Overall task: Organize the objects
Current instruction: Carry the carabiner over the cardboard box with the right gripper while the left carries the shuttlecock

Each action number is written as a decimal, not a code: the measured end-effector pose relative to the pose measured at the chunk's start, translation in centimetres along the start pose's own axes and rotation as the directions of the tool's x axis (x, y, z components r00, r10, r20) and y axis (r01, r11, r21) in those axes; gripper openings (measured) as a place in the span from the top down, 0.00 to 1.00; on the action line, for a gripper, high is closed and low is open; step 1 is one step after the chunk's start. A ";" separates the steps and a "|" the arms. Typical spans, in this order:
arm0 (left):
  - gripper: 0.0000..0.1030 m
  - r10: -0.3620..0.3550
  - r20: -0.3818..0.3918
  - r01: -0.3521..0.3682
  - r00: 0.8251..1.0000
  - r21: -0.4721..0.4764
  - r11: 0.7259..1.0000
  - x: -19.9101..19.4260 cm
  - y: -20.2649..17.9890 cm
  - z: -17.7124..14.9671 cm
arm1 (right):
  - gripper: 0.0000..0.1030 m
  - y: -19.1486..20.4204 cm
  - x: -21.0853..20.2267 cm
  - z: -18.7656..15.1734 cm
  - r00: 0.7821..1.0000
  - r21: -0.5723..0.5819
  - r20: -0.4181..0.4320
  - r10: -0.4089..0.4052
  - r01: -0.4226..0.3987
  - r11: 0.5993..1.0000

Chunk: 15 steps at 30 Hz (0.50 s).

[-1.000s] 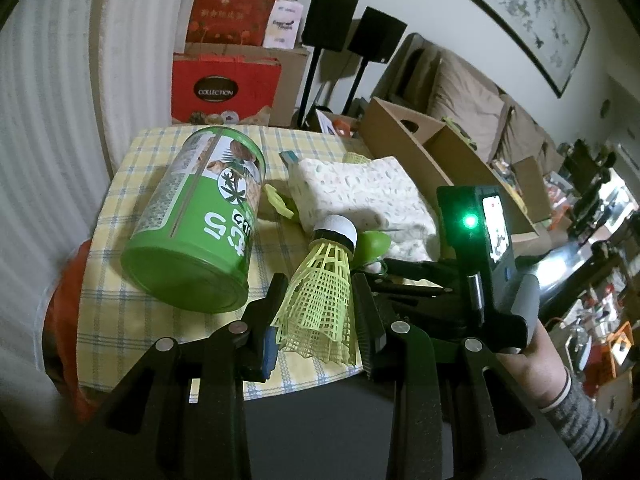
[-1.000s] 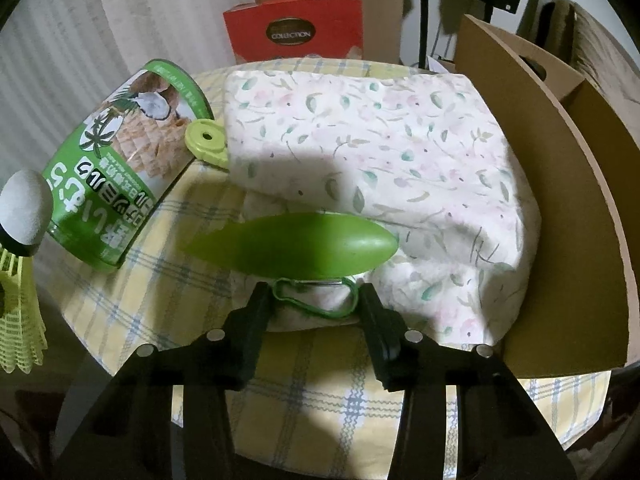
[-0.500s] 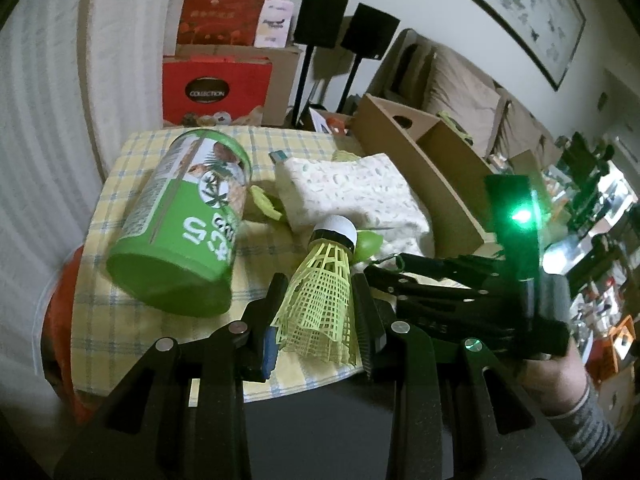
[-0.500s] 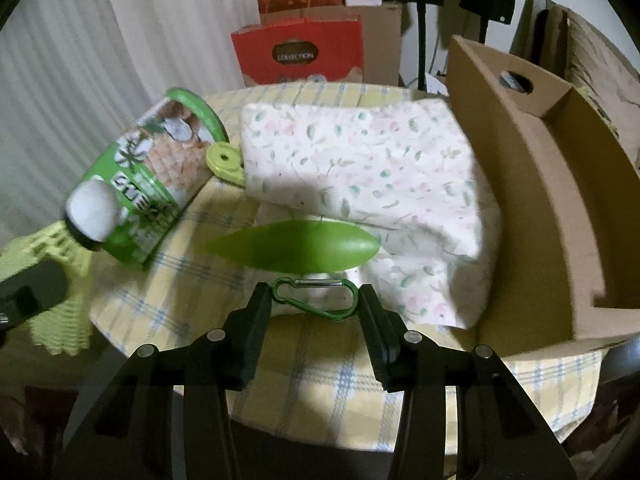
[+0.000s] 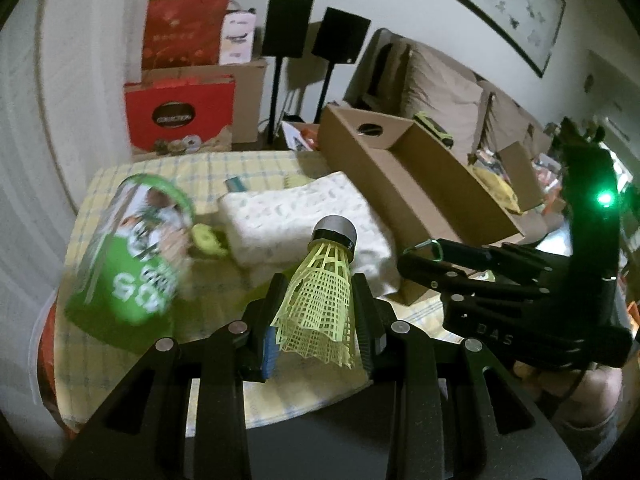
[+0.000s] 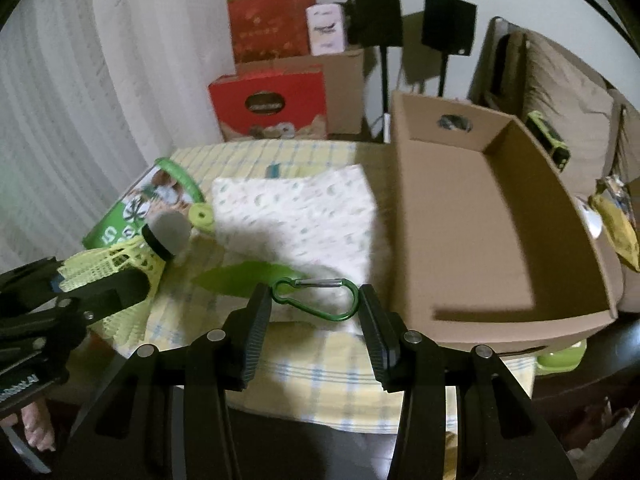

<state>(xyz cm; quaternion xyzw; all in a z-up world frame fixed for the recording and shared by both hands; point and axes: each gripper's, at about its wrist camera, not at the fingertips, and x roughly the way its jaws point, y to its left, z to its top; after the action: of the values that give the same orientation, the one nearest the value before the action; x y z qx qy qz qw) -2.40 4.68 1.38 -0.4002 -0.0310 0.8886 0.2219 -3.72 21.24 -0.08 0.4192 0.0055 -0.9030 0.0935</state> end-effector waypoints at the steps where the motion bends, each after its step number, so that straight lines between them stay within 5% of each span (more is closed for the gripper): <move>1: 0.71 -0.004 0.001 0.004 1.000 0.006 1.000 0.2 -0.5 0.2 | 0.56 -0.5 -0.4 0.1 1.000 0.007 0.006 -0.006 0.006 1.000; 15: 0.71 -0.084 -0.016 0.085 0.996 0.081 0.993 3.9 -8.2 4.0 | 0.56 -8.8 -4.6 0.3 0.992 0.128 0.058 -0.112 0.104 0.986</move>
<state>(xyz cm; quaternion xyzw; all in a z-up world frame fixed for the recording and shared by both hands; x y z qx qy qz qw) -4.56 14.25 3.27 -0.3948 -0.0101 0.8763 0.2760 -2.53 30.65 2.98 0.3937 -0.0311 -0.9185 0.0182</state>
